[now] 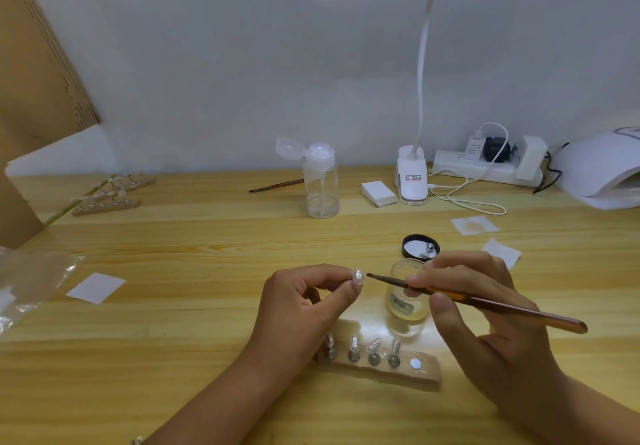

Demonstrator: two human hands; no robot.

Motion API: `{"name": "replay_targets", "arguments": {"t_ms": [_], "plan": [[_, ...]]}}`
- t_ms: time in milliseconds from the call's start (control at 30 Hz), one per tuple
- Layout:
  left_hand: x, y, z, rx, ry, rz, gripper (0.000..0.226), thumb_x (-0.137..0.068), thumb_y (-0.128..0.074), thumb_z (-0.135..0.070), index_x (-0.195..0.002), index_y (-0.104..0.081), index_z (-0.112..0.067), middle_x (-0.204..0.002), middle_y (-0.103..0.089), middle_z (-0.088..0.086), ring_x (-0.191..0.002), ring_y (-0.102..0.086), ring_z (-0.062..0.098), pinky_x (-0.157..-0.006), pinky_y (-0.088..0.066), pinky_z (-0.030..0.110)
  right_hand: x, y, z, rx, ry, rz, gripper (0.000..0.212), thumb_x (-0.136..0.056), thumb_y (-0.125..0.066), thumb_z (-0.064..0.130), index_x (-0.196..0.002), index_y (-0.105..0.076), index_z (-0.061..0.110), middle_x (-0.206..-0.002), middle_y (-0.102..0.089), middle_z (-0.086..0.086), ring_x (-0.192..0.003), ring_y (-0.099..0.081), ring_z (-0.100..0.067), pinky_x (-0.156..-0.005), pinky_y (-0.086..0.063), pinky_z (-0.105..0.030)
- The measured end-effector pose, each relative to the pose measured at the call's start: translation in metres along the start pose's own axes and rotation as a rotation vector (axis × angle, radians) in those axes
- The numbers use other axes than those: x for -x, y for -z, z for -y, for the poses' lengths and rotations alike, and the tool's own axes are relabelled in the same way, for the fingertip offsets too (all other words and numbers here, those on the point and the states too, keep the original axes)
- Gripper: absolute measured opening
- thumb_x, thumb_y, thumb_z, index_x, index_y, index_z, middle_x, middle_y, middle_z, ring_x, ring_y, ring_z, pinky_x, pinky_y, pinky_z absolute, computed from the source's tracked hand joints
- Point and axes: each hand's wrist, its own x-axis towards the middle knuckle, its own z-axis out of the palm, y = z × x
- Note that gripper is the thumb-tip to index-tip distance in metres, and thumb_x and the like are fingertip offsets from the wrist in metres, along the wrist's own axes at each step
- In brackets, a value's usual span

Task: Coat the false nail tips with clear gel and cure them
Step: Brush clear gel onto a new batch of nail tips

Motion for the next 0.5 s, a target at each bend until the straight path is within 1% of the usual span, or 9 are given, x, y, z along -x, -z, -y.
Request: {"name": "replay_targets", "arguments": {"t_ms": [67,133,200,267,333,433,467,500], "plan": [[-0.0002,-0.0001,0.0006,0.008,0.005,-0.006,0.011,-0.08,-0.077,-0.03,-0.087,-0.078,-0.038,-0.08,-0.075,-0.014,-0.078,-0.066,0.02,-0.063,-0.047,0.018,0.0012,-0.001,0.0015,-0.012,0.036,0.023,0.014,-0.095,-0.054,0.032,-0.102,-0.066,0.028,-0.107,-0.062,0.023,-0.109,-0.057,-0.004,-0.094,-0.039,-0.022],[-0.0005,0.0,0.0012,0.01,0.002,-0.007,0.011,-0.08,-0.077,-0.03,-0.087,-0.078,-0.038,-0.08,-0.076,-0.014,-0.078,-0.066,0.02,-0.063,-0.047,0.019,0.0014,-0.0019,0.0012,0.01,0.049,0.028,0.014,-0.093,-0.056,0.028,-0.102,-0.066,0.027,-0.106,-0.062,0.022,-0.109,-0.056,-0.002,-0.094,-0.037,-0.021],[-0.0003,-0.0001,0.0007,0.006,-0.004,-0.003,0.008,-0.08,-0.076,-0.034,-0.086,-0.078,-0.039,-0.08,-0.075,-0.015,-0.078,-0.066,0.018,-0.063,-0.046,0.017,0.0007,-0.0012,-0.0003,0.032,0.024,0.011,0.017,-0.088,-0.055,0.023,-0.101,-0.066,0.028,-0.106,-0.061,0.023,-0.109,-0.055,-0.001,-0.094,-0.038,-0.021],[-0.0001,-0.0001,0.0001,0.008,-0.006,0.002,0.007,-0.079,-0.075,-0.039,-0.085,-0.078,-0.038,-0.081,-0.075,-0.016,-0.078,-0.066,0.02,-0.063,-0.047,0.018,0.0001,0.0003,-0.0013,0.041,0.004,-0.003,0.018,-0.088,-0.054,0.022,-0.1,-0.067,0.027,-0.107,-0.062,0.024,-0.109,-0.055,-0.002,-0.094,-0.039,-0.023],[0.0002,0.0002,0.0003,0.009,-0.007,0.003,0.007,-0.079,-0.075,-0.039,-0.085,-0.078,-0.038,-0.081,-0.076,-0.015,-0.078,-0.067,0.022,-0.063,-0.047,0.019,0.0005,0.0004,-0.0008,0.024,0.001,0.001,0.018,-0.09,-0.054,0.023,-0.101,-0.068,0.026,-0.106,-0.064,0.021,-0.108,-0.056,-0.004,-0.093,-0.04,-0.024],[0.0,0.0001,0.0003,0.022,0.001,-0.002,0.007,-0.079,-0.076,-0.035,-0.086,-0.078,-0.037,-0.08,-0.076,-0.013,-0.079,-0.066,0.029,-0.064,-0.048,0.026,0.0021,-0.0007,0.0018,0.002,0.043,0.028,0.018,-0.098,-0.053,0.035,-0.102,-0.067,0.026,-0.103,-0.064,0.019,-0.108,-0.057,-0.004,-0.093,-0.039,-0.022],[-0.0002,-0.0002,-0.0003,0.025,0.002,-0.001,0.007,-0.079,-0.076,-0.036,-0.085,-0.079,-0.036,-0.08,-0.076,-0.012,-0.079,-0.066,0.029,-0.065,-0.049,0.028,0.0023,-0.0012,0.0022,0.009,0.053,0.039,0.019,-0.099,-0.051,0.037,-0.102,-0.067,0.026,-0.102,-0.064,0.02,-0.108,-0.057,-0.003,-0.093,-0.038,-0.022],[0.0,-0.0005,-0.0009,0.026,0.002,0.0,0.008,-0.079,-0.075,-0.037,-0.085,-0.079,-0.035,-0.08,-0.076,-0.012,-0.079,-0.066,0.027,-0.066,-0.049,0.029,0.002,-0.0011,0.0018,0.021,0.051,0.038,0.017,-0.097,-0.053,0.036,-0.101,-0.067,0.027,-0.102,-0.063,0.02,-0.109,-0.056,-0.002,-0.093,-0.038,-0.022]]}}
